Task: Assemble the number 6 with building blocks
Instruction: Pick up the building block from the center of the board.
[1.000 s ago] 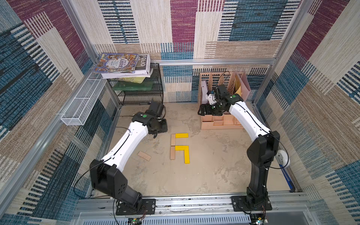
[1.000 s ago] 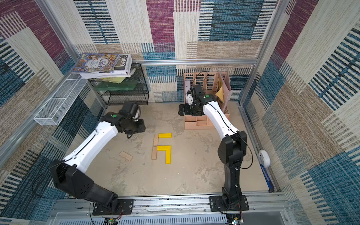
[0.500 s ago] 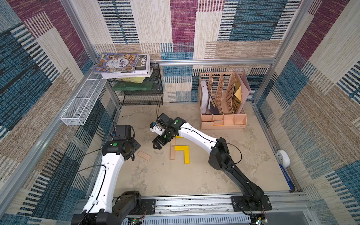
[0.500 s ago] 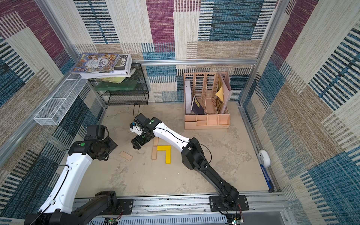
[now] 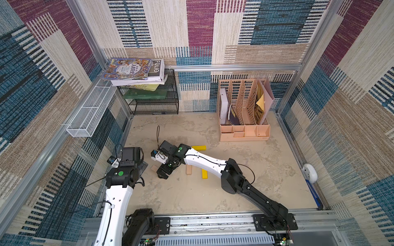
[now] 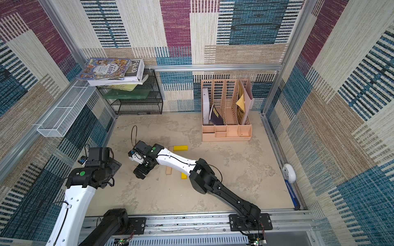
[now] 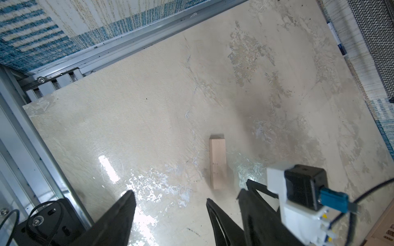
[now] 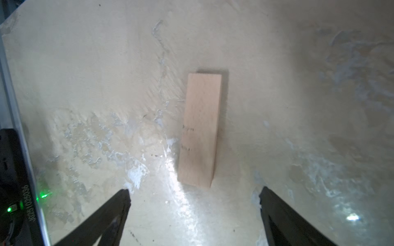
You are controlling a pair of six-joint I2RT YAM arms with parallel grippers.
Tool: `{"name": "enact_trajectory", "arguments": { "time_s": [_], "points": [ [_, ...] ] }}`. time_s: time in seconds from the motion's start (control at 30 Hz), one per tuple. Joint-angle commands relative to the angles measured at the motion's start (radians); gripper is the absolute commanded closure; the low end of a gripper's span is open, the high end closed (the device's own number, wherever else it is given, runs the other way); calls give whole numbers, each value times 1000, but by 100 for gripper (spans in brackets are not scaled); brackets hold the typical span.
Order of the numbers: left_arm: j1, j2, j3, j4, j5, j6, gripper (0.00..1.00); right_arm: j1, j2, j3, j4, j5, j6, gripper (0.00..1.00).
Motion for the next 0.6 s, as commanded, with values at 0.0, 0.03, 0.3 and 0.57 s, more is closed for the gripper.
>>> {"name": "enact_trajectory", "arguments": {
  "time_s": [0.0,0.03,0.3,0.57],
  "points": [
    [2,4,10,-40,-13,-3,19,12,21,22,52,18,3,1],
    [3,1,13,-43,-12,-3,19,14,30,25,58,25,7,0],
    [4,-8,27,-59,-19,16,19,24,77,61,81,64,20,17],
    [7,16,27,-52,-10,26,19,47,94,57,62,95,8,59]
  ]
}}
